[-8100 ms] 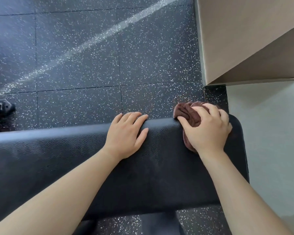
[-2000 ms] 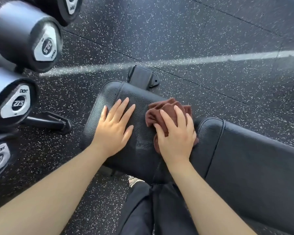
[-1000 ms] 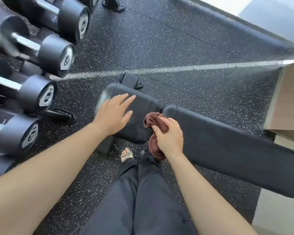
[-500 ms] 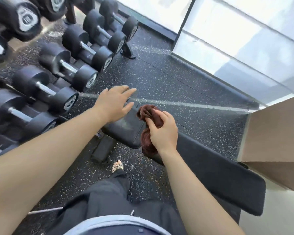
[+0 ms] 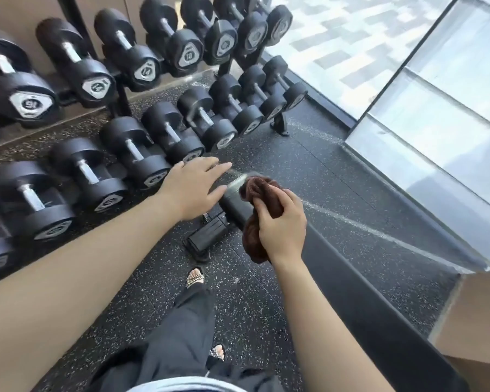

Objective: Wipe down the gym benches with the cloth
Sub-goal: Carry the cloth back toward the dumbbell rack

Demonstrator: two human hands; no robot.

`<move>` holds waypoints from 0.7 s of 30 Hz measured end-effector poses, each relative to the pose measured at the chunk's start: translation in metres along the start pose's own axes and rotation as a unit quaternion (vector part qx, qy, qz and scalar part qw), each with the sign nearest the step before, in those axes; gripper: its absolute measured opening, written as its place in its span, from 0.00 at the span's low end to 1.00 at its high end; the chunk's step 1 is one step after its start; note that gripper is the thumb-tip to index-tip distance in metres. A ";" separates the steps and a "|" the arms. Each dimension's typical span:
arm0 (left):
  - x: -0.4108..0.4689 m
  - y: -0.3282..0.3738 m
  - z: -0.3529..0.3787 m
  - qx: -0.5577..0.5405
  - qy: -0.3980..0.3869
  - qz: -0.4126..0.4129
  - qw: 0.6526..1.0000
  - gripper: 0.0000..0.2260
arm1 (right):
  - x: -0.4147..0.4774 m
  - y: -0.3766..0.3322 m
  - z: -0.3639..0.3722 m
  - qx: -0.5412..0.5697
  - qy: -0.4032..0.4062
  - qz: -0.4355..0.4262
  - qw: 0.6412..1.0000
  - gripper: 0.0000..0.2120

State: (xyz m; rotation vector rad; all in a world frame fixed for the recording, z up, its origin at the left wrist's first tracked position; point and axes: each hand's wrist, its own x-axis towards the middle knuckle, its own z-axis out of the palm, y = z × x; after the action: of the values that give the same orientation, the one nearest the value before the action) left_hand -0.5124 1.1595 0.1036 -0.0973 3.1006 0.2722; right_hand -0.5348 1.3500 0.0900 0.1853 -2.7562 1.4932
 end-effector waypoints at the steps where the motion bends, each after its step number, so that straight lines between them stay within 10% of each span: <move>1: -0.017 -0.007 -0.002 -0.007 0.008 -0.020 1.000 0.24 | -0.011 -0.006 0.004 0.005 -0.014 0.002 1.000 0.17; 21: -0.318 -0.166 -0.023 -0.082 0.085 -0.231 0.966 0.23 | -0.214 -0.135 0.162 -0.006 -0.176 -0.149 0.973 0.16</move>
State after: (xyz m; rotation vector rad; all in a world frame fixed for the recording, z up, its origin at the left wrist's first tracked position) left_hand -0.1853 1.0112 0.1075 -0.8761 3.0861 0.5206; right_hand -0.2988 1.1638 0.1019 0.9015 -2.8156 1.4839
